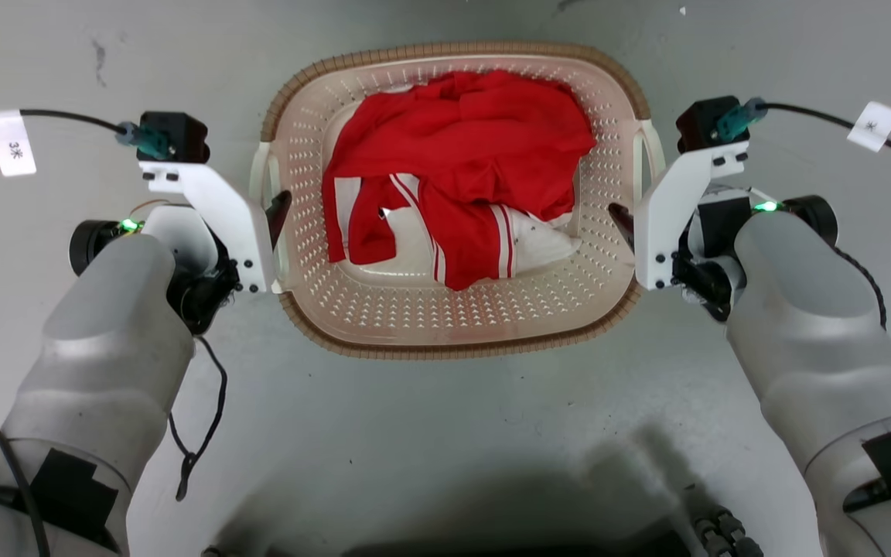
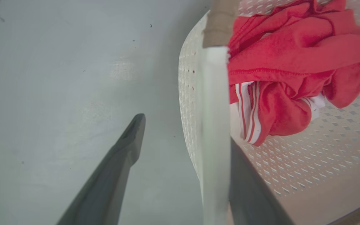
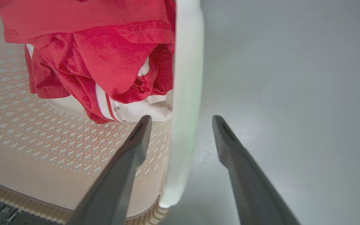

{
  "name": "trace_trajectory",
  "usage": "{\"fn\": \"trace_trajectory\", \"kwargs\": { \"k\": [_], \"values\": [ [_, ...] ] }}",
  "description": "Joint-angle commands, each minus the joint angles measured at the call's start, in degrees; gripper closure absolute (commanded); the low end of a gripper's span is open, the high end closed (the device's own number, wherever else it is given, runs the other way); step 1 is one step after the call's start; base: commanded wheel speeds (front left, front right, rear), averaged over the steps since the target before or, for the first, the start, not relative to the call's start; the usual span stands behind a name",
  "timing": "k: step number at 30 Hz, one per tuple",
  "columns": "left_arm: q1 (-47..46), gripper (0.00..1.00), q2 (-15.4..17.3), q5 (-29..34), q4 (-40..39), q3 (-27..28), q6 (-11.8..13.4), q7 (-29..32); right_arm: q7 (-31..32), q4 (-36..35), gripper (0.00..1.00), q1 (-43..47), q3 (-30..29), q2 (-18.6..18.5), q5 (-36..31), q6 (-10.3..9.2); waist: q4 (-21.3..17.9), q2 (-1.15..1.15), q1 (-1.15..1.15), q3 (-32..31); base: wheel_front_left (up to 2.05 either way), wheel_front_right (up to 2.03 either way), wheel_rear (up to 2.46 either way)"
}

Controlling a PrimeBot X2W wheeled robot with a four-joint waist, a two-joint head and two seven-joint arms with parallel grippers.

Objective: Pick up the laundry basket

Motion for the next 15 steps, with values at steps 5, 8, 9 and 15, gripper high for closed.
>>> {"fn": "trace_trajectory", "kwargs": {
  "k": [5, 8, 9, 15],
  "values": [
    [-2.0, 0.0, -0.5, -1.4, 1.1, -1.8, 0.0, -0.3, -0.7, 2.2, 0.0, -2.5, 1.5, 0.1, 2.0, -0.04, 0.1, 0.0, -0.01, 1.6, 0.0, 0.0, 0.0],
    [-3.0, 0.0, -0.9, -2.3, 1.5, -3.1, 0.0, 0.1, -0.7, 2.8, 0.0, -2.9, 2.8, 0.1, 3.7, -0.04, 0.2, 0.0, -0.01, 2.2, 0.0, 0.0, 0.0],
    [-3.1, 0.06, -1.2, -2.8, 1.5, -3.4, 0.0, 0.4, -1.0, 3.0, 0.0, -3.2, 3.2, 0.1, 4.0, -0.04, 0.2, 0.0, -0.01, 2.3, 0.0, 0.0, 0.0],
    [-3.8, 1.0, -1.0, -5.5, 1.3, -5.6, 0.1, 2.4, -0.4, 3.4, 1.0, -3.2, 6.1, 0.1, 8.0, -0.04, 0.2, 0.0, -0.01, 2.4, 0.0, 0.0, 0.0]
  ]
}}
